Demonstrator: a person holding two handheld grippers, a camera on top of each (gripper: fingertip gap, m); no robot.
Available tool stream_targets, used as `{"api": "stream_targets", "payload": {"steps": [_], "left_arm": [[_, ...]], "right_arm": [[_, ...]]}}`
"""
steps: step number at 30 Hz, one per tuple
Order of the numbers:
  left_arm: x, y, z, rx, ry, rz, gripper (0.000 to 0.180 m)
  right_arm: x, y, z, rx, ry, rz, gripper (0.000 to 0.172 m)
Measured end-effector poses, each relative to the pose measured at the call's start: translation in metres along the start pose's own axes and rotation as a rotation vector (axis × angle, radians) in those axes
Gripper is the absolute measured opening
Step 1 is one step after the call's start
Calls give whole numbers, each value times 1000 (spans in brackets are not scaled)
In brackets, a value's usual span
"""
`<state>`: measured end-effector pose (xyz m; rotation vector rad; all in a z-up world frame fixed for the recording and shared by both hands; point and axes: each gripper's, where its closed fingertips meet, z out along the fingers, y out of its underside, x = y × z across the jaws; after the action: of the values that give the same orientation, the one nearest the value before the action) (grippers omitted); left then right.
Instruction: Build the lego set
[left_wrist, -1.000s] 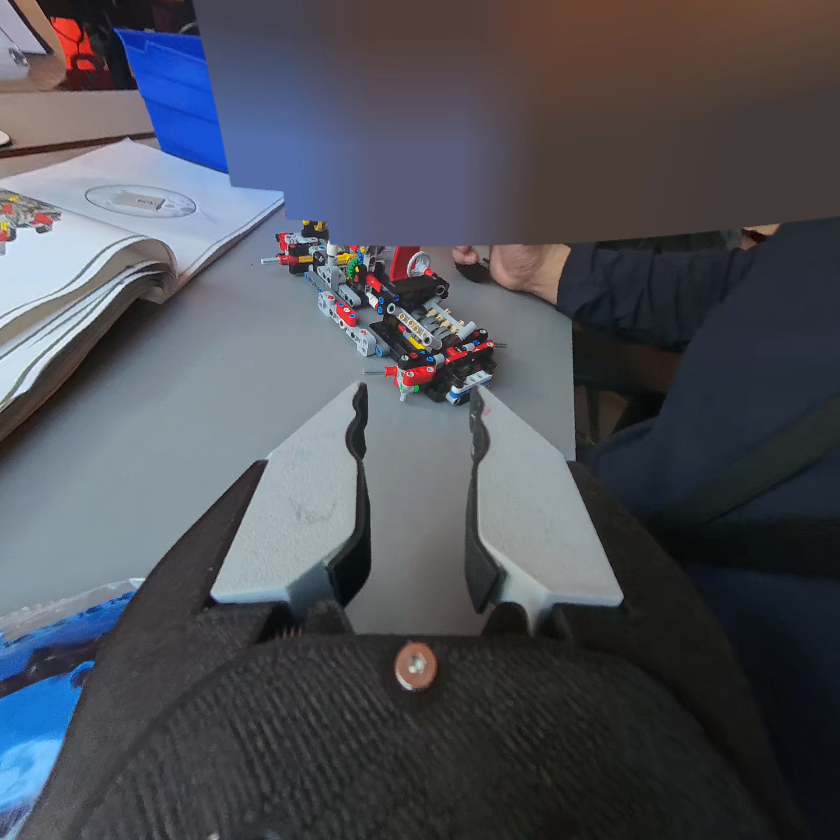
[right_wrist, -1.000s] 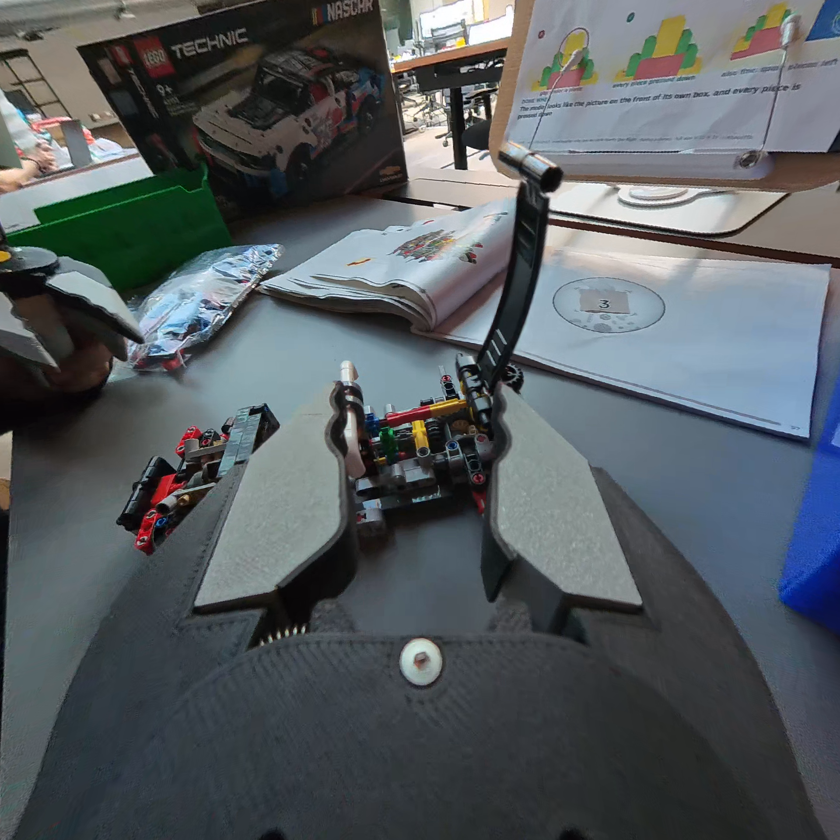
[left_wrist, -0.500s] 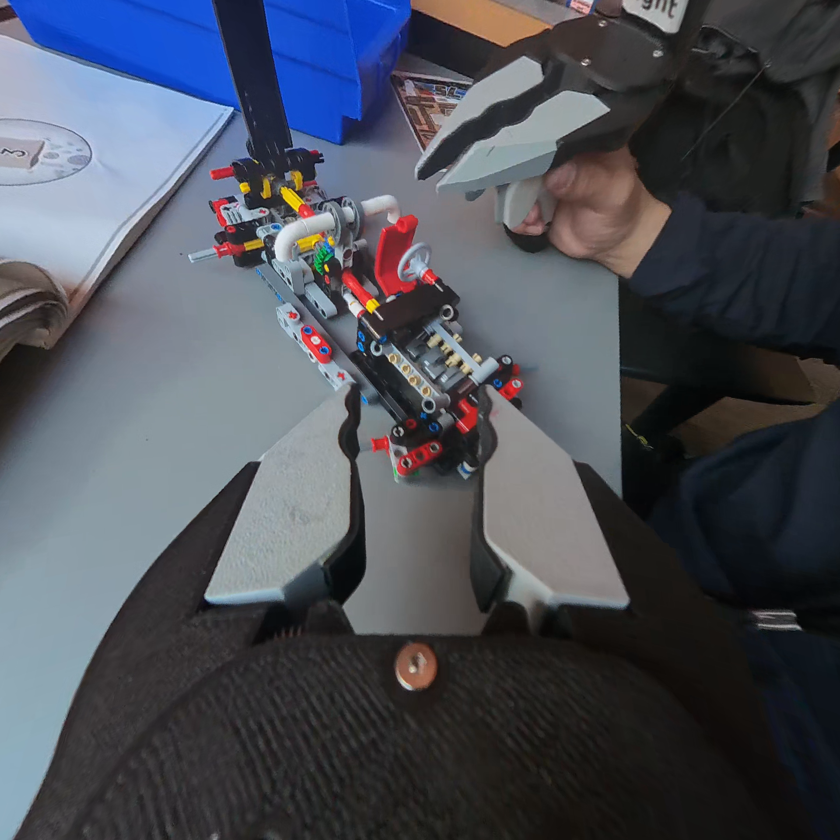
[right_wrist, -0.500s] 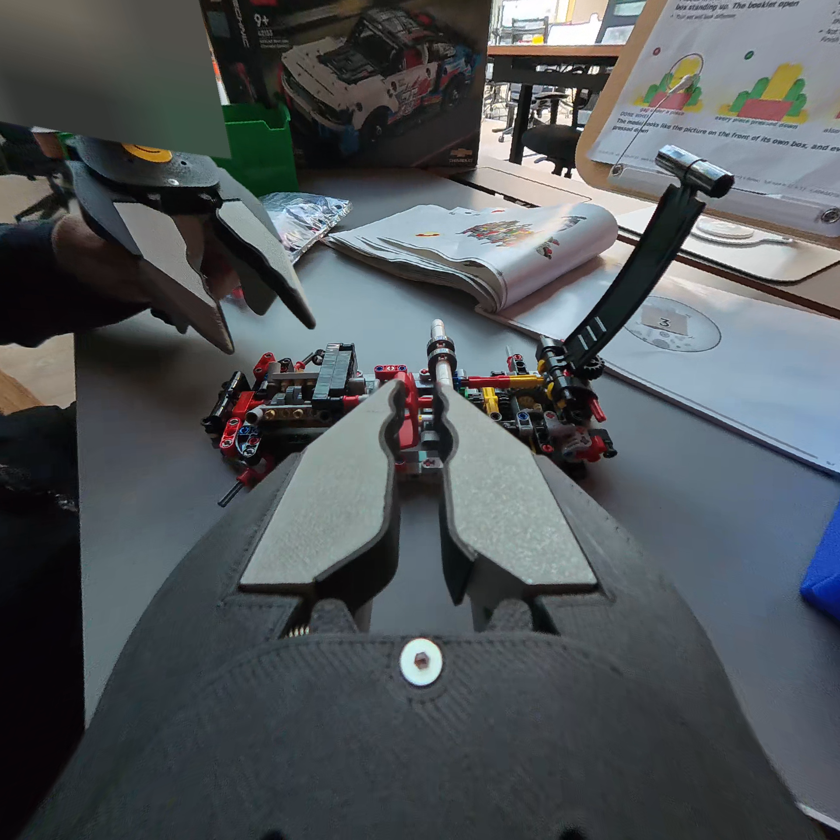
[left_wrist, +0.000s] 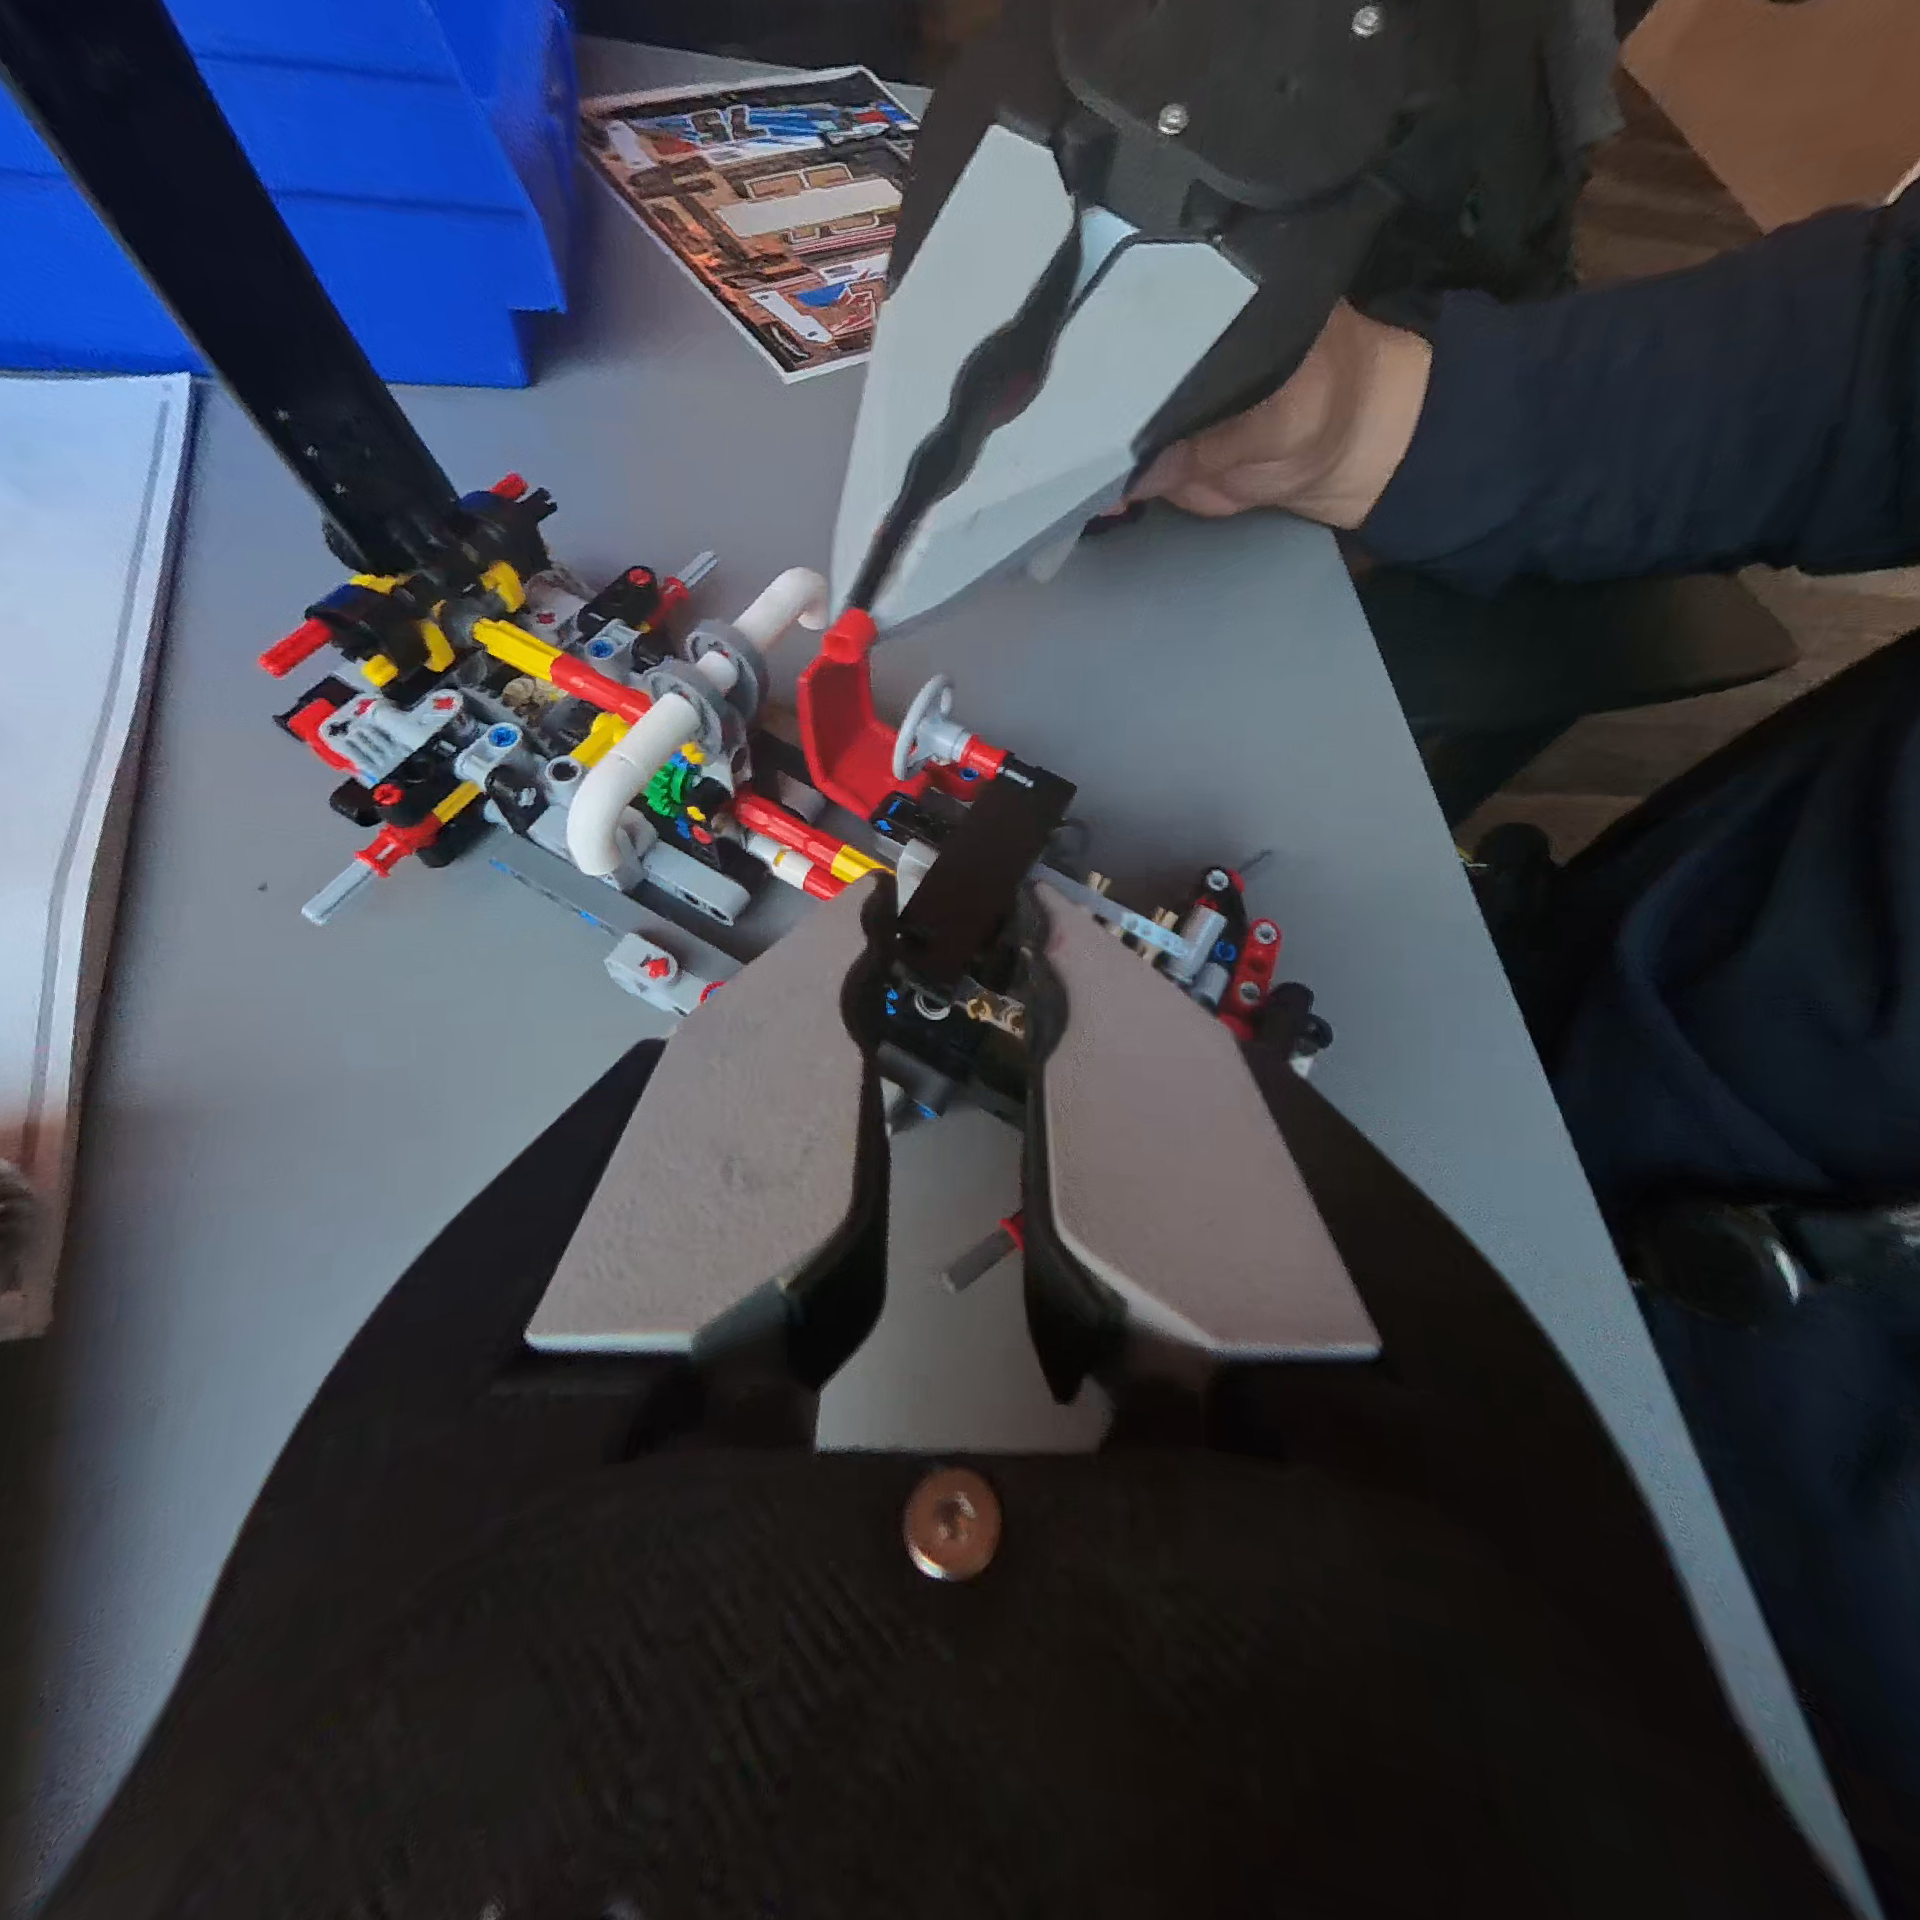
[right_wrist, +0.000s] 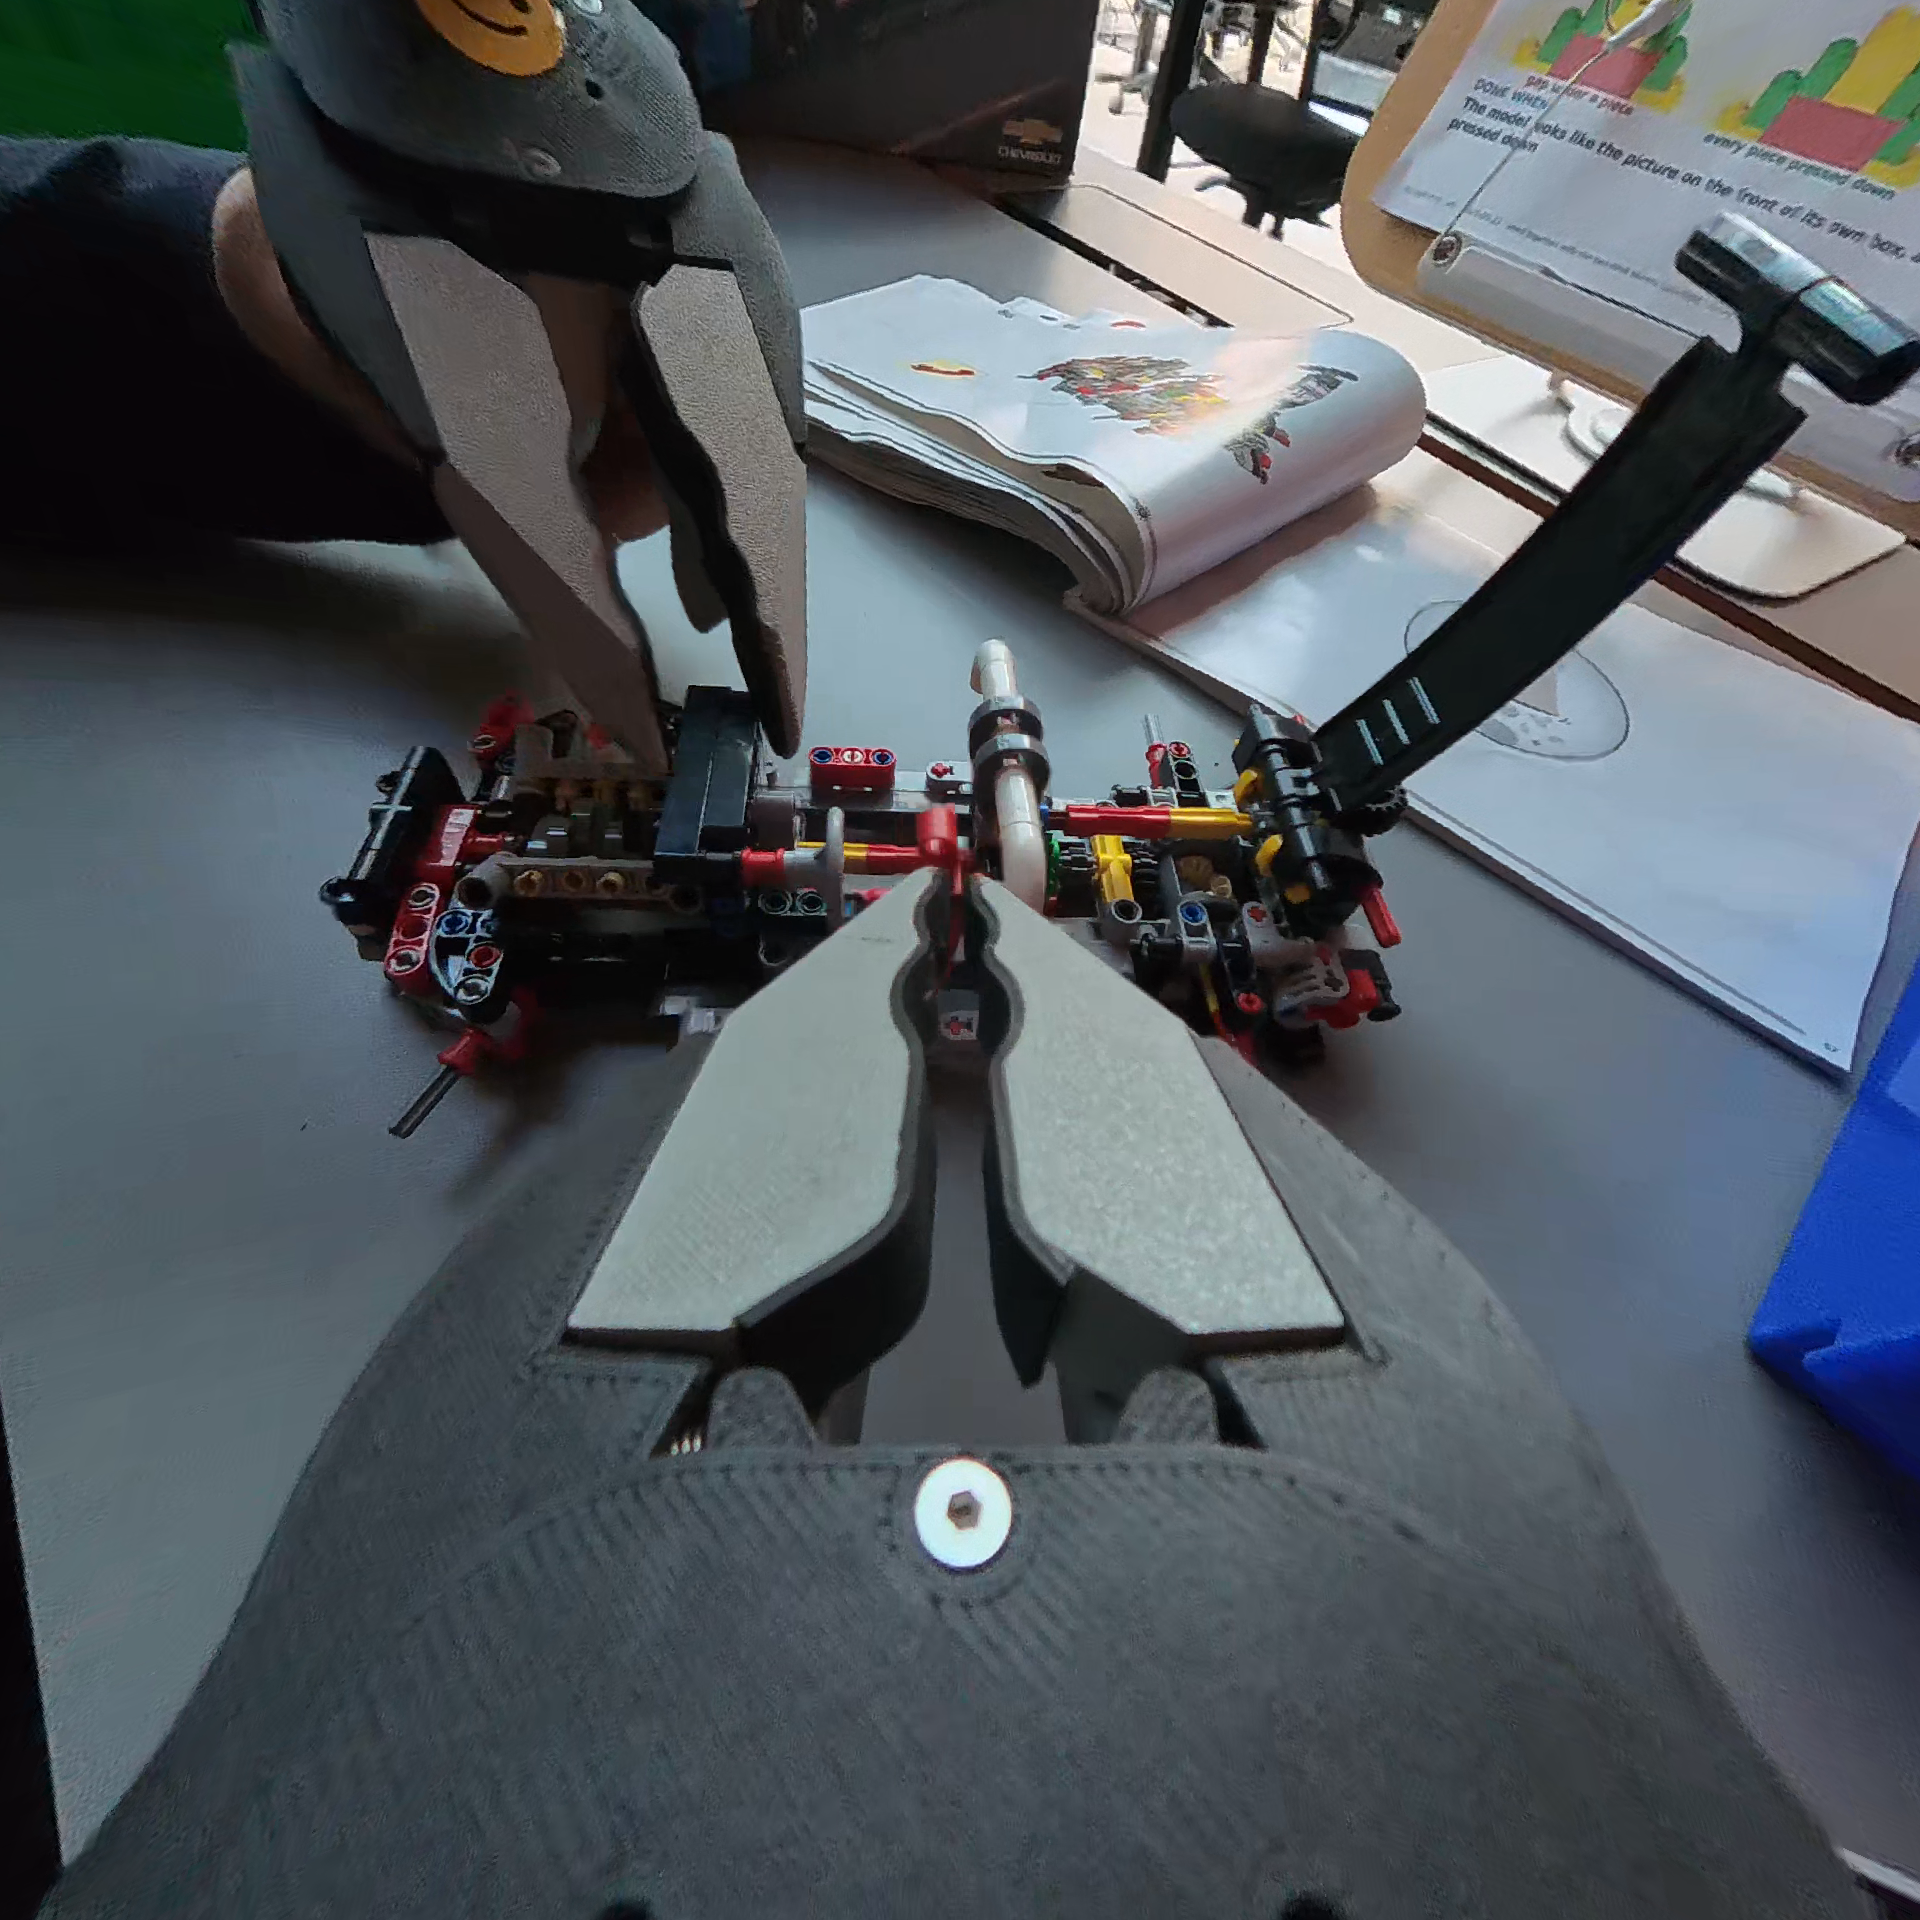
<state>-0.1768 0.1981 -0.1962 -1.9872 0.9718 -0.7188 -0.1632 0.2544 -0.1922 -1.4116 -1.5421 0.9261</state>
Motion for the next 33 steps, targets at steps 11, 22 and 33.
{"api": "stream_targets", "payload": {"steps": [11,22,33], "left_arm": [[-1,-1,1,12,26,6,17],[-1,0,-1,23,28,5,18],[-1,0,-1,30,35,3,18]], "right_arm": [[9,2,6,-30,66,126,0],[13,-1,-2,-8,64,50,32],[16,7,18,-74,-172,163,21]]}}
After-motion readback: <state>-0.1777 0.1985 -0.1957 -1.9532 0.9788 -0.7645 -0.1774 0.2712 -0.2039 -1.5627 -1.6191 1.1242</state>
